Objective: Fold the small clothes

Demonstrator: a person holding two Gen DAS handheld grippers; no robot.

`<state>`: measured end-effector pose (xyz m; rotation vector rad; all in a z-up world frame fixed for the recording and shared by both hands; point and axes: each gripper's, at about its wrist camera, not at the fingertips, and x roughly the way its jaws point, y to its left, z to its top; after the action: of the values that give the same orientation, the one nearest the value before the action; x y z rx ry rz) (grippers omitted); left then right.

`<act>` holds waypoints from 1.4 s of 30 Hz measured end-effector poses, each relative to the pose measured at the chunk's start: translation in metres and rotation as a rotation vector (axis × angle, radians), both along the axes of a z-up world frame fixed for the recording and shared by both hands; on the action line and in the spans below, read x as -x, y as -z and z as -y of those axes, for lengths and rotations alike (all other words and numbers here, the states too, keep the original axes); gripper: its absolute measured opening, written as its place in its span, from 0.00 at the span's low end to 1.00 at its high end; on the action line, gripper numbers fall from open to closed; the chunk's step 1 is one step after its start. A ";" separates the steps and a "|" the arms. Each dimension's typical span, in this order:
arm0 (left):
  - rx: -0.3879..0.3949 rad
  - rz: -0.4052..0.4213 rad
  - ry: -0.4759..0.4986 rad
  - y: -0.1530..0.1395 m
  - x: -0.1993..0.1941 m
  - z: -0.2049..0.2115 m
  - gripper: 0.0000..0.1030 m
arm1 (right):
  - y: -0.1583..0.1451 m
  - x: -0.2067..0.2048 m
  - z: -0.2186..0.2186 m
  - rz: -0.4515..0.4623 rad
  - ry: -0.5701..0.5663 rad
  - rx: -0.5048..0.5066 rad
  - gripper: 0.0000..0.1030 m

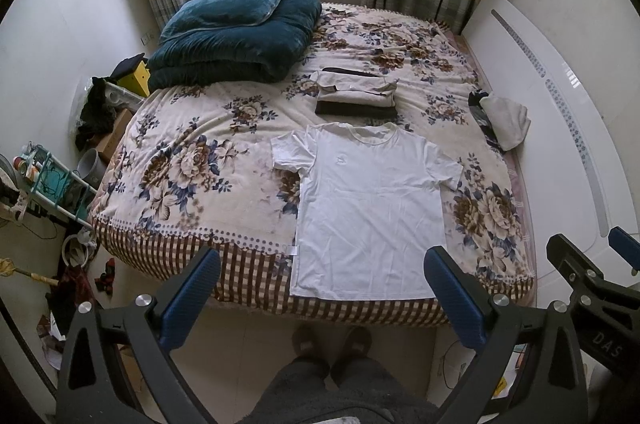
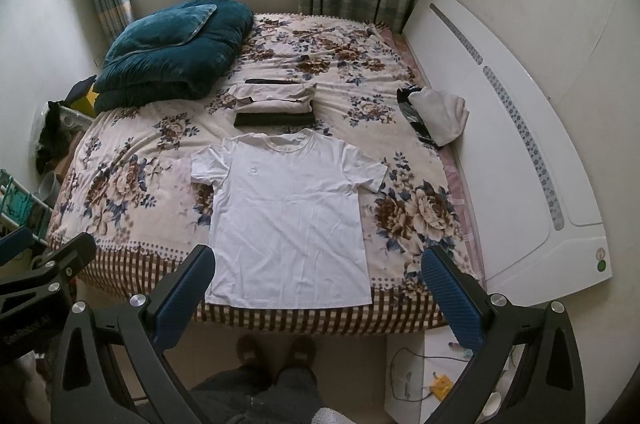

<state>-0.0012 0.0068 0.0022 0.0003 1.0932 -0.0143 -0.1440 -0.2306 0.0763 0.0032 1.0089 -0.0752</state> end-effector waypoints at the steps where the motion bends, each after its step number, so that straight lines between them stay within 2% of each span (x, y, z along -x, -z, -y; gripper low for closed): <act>1: 0.000 0.001 0.000 -0.001 0.000 -0.001 1.00 | 0.000 0.000 0.000 0.001 0.000 0.001 1.00; 42: 0.006 0.010 -0.001 -0.003 0.005 -0.003 1.00 | -0.002 0.003 -0.003 0.005 -0.001 0.009 1.00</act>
<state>-0.0057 0.0100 0.0052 -0.0052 1.0830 -0.0166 -0.1469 -0.2273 0.0786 -0.0058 1.0032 -0.0789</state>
